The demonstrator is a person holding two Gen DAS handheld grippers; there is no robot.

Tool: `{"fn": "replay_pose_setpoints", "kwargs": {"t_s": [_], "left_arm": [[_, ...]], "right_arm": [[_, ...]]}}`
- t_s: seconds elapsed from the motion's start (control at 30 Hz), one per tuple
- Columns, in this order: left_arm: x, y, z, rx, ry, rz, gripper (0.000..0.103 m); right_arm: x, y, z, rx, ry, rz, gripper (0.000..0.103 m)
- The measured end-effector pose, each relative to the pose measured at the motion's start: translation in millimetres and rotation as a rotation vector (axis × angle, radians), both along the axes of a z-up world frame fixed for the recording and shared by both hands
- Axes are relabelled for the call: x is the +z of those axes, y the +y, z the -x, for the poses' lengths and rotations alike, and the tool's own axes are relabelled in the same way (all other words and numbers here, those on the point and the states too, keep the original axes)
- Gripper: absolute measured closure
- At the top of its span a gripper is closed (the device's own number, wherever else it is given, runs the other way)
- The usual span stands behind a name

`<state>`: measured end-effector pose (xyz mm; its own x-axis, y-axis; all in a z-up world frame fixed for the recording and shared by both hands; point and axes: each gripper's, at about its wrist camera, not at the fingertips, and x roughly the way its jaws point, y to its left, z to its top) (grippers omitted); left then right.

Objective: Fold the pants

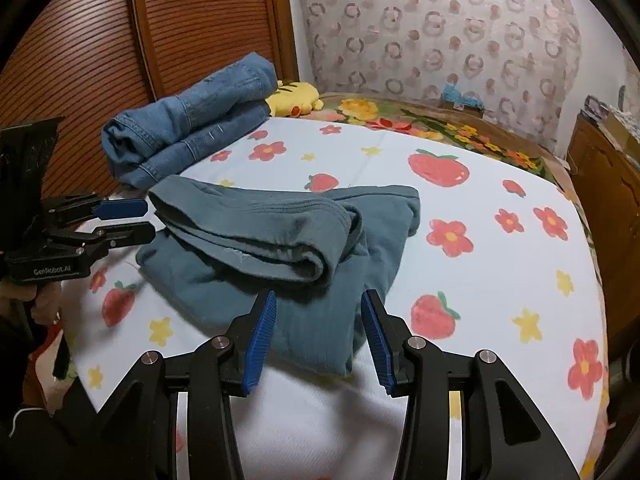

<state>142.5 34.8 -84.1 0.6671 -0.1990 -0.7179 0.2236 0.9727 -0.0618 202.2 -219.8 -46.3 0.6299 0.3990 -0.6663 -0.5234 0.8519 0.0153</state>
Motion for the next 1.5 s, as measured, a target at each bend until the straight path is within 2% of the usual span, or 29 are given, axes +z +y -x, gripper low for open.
{"fn": "replay_pose_setpoints", "kwargs": {"t_s": [0.17,0.3,0.63,0.83,1.13,1.5], "left_arm": [[-10,0,-12,-0.007,0.028,-0.050,0.053],[-12,1,-24,-0.009,0.035,-0.064,0.053],[2,-2,-57,0.014,0.009,-0.054,0.053],[5,5,-75,0.059,0.008,-0.040,0.053],[15,16,-61,0.081,-0.023,-0.028,0.053],[24,18,-47,0.056,-0.043,-0.028,0.053]], "right_arm": [[0,13,-18,0.015,0.010,0.066,0.057],[3,16,-29,0.009,0.005,0.071,0.057],[26,18,-61,-0.057,-0.031,0.016,0.057],[34,7,-58,-0.097,-0.053,-0.016,0.057],[27,6,-45,-0.018,-0.014,-0.005,0.057],[8,30,-64,0.068,0.053,0.105,0.057]]}}
